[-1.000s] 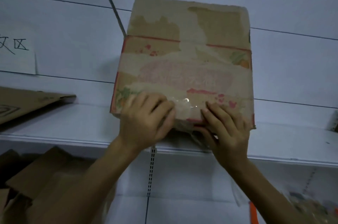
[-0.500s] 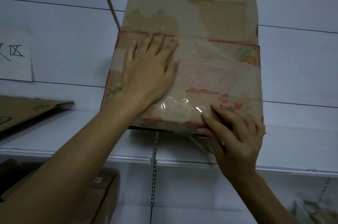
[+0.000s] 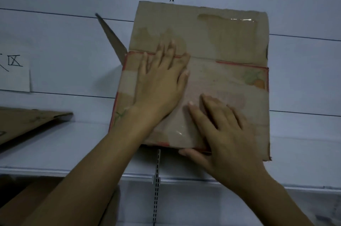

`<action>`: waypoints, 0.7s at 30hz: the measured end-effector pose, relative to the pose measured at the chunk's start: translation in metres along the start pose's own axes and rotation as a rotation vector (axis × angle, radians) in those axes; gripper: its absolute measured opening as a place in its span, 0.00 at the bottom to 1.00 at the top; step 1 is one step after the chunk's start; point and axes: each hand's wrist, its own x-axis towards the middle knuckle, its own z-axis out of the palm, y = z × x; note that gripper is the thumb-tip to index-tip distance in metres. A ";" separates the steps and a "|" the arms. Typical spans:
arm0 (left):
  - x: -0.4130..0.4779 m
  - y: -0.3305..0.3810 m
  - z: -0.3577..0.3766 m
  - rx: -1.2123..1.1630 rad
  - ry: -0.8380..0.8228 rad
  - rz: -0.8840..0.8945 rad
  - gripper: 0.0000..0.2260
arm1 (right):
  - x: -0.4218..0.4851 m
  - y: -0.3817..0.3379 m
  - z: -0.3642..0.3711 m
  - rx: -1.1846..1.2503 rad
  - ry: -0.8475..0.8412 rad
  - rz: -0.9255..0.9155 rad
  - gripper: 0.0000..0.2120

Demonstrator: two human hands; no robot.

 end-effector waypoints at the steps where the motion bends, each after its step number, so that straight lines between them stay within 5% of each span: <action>1: -0.003 -0.005 -0.001 -0.025 0.019 0.011 0.22 | 0.000 -0.001 0.003 0.003 -0.010 -0.036 0.35; 9: -0.132 -0.035 -0.005 -0.233 0.223 -0.073 0.20 | -0.014 -0.002 0.019 0.186 0.175 -0.121 0.23; 13: -0.158 -0.029 0.013 0.024 0.094 0.029 0.36 | -0.015 -0.001 0.025 0.287 0.222 -0.116 0.22; 21: -0.158 -0.021 0.034 0.221 0.177 0.149 0.28 | -0.028 -0.013 0.045 0.278 0.365 -0.017 0.10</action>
